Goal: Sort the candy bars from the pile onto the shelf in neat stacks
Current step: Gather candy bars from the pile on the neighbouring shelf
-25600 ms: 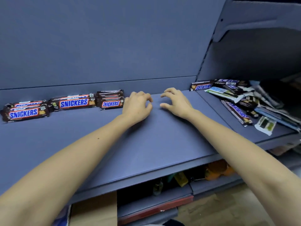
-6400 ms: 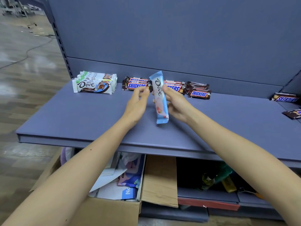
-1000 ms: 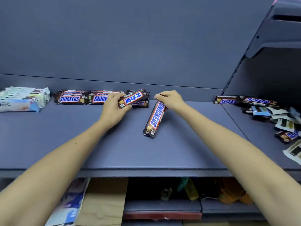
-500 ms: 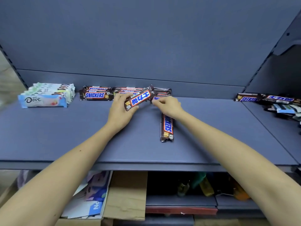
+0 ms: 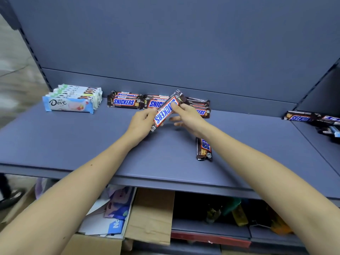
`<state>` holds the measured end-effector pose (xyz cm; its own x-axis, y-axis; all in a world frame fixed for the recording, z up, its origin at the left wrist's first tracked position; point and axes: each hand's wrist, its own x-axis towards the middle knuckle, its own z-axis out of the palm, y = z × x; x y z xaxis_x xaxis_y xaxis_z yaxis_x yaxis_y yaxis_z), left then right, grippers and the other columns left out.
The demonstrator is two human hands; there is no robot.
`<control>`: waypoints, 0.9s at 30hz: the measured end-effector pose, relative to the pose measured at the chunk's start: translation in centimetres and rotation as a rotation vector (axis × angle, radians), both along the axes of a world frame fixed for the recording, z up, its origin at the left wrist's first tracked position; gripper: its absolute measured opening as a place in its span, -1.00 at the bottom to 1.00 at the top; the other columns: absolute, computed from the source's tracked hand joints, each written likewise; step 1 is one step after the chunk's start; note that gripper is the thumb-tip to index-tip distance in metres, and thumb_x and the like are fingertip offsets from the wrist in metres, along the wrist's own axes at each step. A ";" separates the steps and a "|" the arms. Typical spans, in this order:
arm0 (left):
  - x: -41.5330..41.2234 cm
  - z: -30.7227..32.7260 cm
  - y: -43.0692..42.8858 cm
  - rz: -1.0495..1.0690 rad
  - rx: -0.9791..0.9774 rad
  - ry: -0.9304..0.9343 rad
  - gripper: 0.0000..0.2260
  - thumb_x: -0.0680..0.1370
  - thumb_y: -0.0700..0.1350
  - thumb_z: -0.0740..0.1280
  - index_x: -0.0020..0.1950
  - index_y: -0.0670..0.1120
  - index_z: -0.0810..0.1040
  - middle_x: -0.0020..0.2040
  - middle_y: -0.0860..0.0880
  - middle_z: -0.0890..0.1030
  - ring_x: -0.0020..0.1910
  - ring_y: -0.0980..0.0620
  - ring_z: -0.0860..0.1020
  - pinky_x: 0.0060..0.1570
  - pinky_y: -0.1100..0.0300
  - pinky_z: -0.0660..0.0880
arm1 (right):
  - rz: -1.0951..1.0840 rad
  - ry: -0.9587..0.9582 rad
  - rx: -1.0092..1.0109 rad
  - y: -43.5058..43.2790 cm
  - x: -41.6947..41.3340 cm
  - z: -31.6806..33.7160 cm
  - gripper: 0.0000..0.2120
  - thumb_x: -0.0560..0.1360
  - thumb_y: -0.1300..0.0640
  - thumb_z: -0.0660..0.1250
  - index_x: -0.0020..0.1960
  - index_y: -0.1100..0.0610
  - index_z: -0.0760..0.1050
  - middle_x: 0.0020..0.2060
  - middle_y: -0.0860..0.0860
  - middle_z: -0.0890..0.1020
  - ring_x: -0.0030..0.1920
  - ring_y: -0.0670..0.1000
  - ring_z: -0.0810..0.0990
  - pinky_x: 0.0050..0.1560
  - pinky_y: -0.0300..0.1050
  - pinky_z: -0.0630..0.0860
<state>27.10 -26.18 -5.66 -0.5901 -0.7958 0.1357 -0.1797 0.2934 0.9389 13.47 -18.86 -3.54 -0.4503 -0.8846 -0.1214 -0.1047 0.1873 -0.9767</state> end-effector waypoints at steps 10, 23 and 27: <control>0.9 -0.5 -0.6 -0.042 0.007 -0.060 -0.67 0.60 0.03 0.13 -0.23 -0.14 0.50 -0.26 -0.14 0.60 -0.31 0.09 0.43 -0.25 0.16 0.33 | -0.014 -0.136 -0.040 -0.2 0.0 0.5 -0.93 0.55 0.10 0.26 -0.09 0.07 0.41 -0.20 0.01 0.61 -0.31 -0.09 0.55 -0.29 -0.29 0.44; 1.8 0.4 -0.5 0.002 0.213 0.134 -0.91 0.59 -0.10 0.24 -0.02 -0.08 0.52 -0.24 0.04 0.56 -0.31 0.14 0.46 -0.31 0.38 0.40 | 0.133 -0.044 -0.082 -1.3 1.9 0.7 -0.88 0.58 0.09 0.20 0.01 0.11 0.47 -0.28 0.01 0.57 -0.48 -0.20 0.52 -0.37 -0.38 0.45; 2.8 0.3 -0.6 0.098 0.436 0.327 -0.90 0.59 -0.17 0.23 -0.11 -0.02 0.45 -0.19 0.03 0.56 -0.31 0.14 0.56 -0.26 0.35 0.45 | 0.083 0.097 0.019 -2.2 1.8 0.0 -0.65 0.59 -0.08 0.12 0.10 0.14 0.54 -0.10 0.03 0.64 -0.24 -0.14 0.60 -0.16 -0.32 0.49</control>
<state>29.91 -26.80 -5.36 -0.4932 -0.8682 -0.0547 0.1343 -0.1381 0.9813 15.29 -21.08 -3.52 -0.3858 -0.9174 -0.0979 -0.2142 0.1923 -0.9577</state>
